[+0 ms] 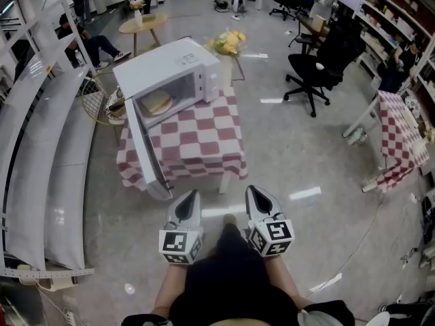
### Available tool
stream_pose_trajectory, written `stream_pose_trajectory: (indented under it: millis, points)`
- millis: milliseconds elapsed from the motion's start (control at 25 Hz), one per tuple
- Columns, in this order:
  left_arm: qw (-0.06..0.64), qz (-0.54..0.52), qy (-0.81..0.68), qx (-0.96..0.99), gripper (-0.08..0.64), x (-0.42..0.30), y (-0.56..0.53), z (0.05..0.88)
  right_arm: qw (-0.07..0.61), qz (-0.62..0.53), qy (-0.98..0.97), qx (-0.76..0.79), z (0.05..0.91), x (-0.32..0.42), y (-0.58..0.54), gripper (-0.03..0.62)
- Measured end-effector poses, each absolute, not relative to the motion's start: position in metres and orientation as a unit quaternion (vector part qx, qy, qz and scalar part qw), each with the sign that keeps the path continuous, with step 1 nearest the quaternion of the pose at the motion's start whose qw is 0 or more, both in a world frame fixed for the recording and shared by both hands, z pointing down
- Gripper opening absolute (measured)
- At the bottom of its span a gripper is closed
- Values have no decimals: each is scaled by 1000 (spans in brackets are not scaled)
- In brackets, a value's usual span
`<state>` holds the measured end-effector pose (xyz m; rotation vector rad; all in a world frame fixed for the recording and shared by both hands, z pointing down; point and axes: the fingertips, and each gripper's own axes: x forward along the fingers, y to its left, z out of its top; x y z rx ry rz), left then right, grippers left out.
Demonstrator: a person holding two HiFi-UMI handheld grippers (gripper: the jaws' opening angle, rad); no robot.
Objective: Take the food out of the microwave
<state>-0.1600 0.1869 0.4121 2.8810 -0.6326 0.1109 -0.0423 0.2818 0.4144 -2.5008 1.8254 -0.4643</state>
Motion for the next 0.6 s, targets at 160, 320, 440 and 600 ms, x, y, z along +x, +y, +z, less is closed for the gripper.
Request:
stream_pose_trajectory:
  millis: [160,320,440,600]
  points:
    - [96,37,-219,970,11,-149,180,411,2,-148,591,-793,413,-33,271,1]
    - [98,37,-228,968,11,-140,172,411,-1,-151,599,-786,414,-25,262,2]
    - [98,35,-232,967,11,-131,167,412,-4,-150,605,-782,414,-18,254,2]
    - [99,36,-235,966,11,-120,159,412,-5,-152,611,-777,414,-8,243,1]
